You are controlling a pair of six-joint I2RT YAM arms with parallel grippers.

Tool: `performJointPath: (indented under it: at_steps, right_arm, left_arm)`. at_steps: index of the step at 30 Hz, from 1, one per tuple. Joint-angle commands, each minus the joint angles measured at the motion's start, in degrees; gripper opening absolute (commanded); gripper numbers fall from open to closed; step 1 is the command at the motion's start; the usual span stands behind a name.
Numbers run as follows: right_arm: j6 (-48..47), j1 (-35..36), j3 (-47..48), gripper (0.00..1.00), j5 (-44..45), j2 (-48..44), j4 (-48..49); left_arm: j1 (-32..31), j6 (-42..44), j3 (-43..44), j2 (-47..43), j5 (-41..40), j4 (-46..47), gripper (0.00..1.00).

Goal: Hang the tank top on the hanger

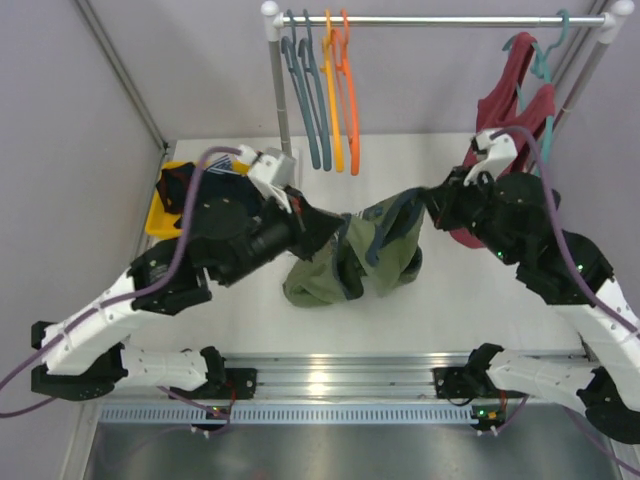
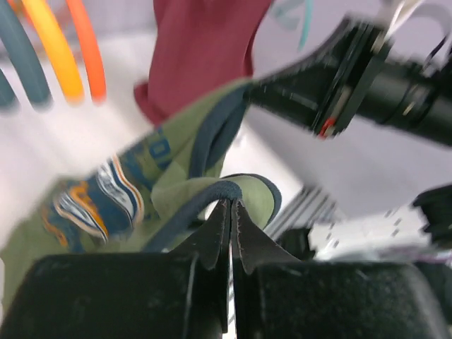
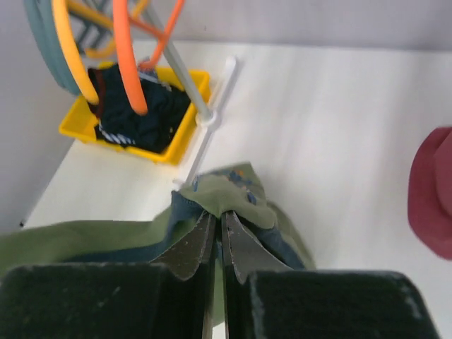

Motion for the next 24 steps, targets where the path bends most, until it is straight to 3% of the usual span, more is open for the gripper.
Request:
performJointPath:
  at_steps: [1, 5, 8, 13, 16, 19, 24]
  right_arm:
    - [-4.75, -0.92, 11.18, 0.02, 4.84, 2.44, -1.62]
    - [-8.52, -1.01, 22.35, 0.02, 8.45, 6.22, -2.15]
    - [-10.63, -1.01, 29.47, 0.03, 10.47, 8.24, -2.06]
    - [-12.4, -1.01, 36.6, 0.04, 11.44, 10.01, -1.36]
    - [-11.61, -1.01, 36.0, 0.04, 10.13, 10.45, -3.45]
    - [-8.28, -1.01, 28.11, 0.03, 7.84, 8.43, -5.48]
    - [2.26, -1.01, 3.42, 0.03, 0.3, -1.4, -10.75]
  left_arm:
    - [-0.11, 6.73, 11.83, 2.36, -5.94, -4.47, 0.0]
    - [-0.2, 11.14, 29.3, 7.1, -7.18, -4.64, 0.0]
    - [-0.11, 13.86, 37.23, 10.79, -7.96, -4.82, 0.0]
    - [-0.2, 15.54, 41.4, 12.91, -11.99, -4.12, 0.0]
    - [-0.2, 13.97, 37.9, 11.07, -14.63, -4.12, 0.0]
    - [-0.11, 9.07, 26.93, 7.04, -16.92, -4.2, 0.0]
    - [-0.11, -6.74, -5.67, -3.25, -13.78, 1.76, 0.0]
